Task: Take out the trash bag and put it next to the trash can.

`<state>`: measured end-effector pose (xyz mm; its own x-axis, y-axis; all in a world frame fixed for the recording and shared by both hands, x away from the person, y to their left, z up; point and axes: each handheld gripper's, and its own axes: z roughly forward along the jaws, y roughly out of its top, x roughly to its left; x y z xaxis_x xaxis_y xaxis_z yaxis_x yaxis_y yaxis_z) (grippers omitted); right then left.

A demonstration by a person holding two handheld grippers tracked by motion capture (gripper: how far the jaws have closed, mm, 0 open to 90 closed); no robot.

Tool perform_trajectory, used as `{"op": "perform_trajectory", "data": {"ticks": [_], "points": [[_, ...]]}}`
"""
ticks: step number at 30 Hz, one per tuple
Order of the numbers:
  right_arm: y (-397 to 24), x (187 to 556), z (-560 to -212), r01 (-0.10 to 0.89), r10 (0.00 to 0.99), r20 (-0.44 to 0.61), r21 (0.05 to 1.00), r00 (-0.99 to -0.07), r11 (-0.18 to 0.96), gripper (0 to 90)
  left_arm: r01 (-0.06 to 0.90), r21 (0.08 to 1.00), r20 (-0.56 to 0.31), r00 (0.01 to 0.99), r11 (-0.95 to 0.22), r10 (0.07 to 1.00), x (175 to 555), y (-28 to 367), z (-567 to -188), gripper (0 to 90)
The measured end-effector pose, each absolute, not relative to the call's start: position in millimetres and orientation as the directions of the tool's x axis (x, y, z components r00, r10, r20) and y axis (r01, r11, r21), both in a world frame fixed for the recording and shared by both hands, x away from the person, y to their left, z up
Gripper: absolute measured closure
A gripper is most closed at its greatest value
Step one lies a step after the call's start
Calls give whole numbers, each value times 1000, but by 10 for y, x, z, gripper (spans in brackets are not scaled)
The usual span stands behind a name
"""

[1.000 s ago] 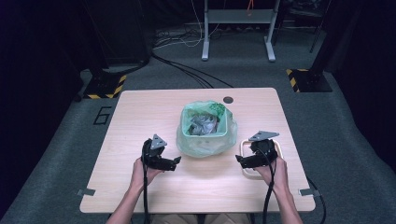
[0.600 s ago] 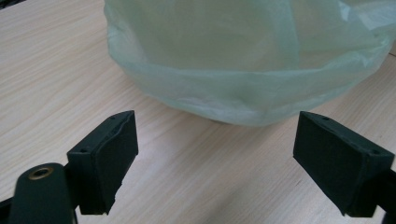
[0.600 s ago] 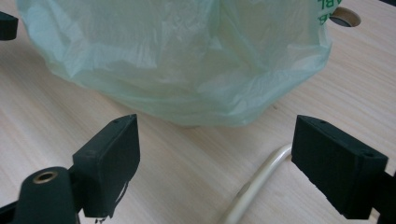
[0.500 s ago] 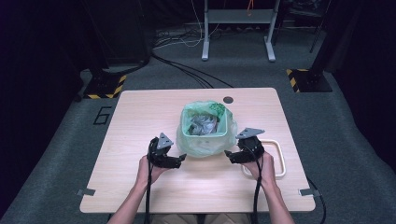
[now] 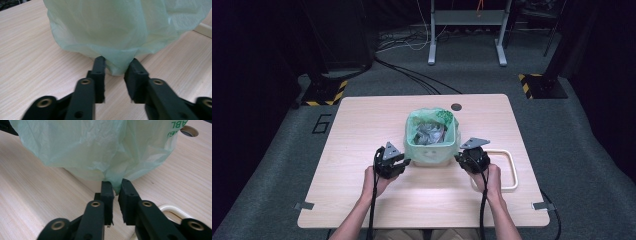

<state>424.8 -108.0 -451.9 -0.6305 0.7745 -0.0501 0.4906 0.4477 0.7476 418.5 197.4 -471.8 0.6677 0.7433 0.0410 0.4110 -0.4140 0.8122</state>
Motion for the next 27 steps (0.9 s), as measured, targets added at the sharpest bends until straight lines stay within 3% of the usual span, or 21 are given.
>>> {"op": "perform_trajectory", "data": {"ticks": [4, 6, 17, 27], "points": [[-1091, 4225, -4517, 486, 784, -48, 761, -619, 430, 889, 407, 830, 32, 649, -382, 760, 4183, 1972, -4726, 868], [-1106, 4211, -4504, 475, 782, -48, 771, -622, 424, 895, 397, 837, 37, 646, -377, 762, 4167, 1968, -4720, 897], [-1171, 4094, -4303, 424, 795, -69, 816, -602, 392, 898, 312, 880, 77, 650, -358, 756, 4061, 1977, -4465, 900], [-1167, 4075, -3892, 364, 799, -126, 841, -588, 401, 898, 247, 899, 127, 644, -362, 754, 4119, 2010, -4055, 900]]}}
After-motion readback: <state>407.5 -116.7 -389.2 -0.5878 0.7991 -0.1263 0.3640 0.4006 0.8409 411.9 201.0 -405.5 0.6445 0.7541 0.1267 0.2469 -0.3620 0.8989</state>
